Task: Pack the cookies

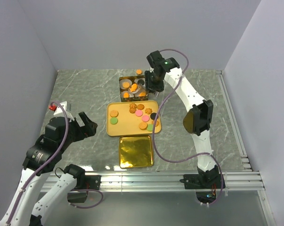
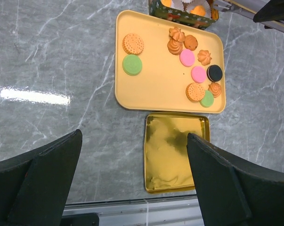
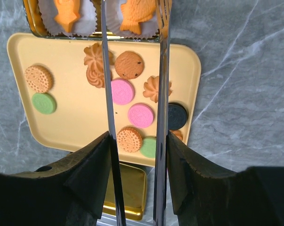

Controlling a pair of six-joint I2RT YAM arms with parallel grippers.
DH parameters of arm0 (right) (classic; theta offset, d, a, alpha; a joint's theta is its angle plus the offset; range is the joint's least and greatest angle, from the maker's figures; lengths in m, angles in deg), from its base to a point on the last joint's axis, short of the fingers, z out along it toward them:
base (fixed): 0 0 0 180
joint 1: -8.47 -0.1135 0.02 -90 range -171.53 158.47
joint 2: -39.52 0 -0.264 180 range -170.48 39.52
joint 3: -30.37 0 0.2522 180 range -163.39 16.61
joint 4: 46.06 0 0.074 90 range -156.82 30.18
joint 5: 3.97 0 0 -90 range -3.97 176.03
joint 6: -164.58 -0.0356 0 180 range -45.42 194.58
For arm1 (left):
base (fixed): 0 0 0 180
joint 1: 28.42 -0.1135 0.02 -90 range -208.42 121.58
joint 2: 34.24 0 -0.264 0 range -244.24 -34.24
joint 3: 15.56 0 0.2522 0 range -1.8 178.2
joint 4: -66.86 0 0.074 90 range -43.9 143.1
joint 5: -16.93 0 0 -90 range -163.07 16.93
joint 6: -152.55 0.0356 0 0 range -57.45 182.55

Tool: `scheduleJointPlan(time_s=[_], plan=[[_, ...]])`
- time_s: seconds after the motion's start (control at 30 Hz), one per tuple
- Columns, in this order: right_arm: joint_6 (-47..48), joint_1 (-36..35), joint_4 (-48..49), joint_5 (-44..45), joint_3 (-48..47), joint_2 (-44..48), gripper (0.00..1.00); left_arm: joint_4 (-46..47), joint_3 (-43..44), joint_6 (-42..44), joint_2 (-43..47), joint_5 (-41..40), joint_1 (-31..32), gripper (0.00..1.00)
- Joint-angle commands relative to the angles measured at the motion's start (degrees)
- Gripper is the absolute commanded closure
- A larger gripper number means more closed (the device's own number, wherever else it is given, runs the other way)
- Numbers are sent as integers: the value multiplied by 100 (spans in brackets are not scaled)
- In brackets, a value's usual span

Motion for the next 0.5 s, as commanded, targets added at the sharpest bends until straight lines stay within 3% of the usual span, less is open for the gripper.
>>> scheduleJointPlan(time_s=[0.0,0.13,0.47], plan=[[18,105,137,143,-217,482,46,17,74,-82,133,-169,-29,0],[18,210,155,196,47,902,46,17,91,-90,213,-186,-29,1],[88,395,796,696,2101,2301,47,183,258,-38,335,-301,-29,1]])
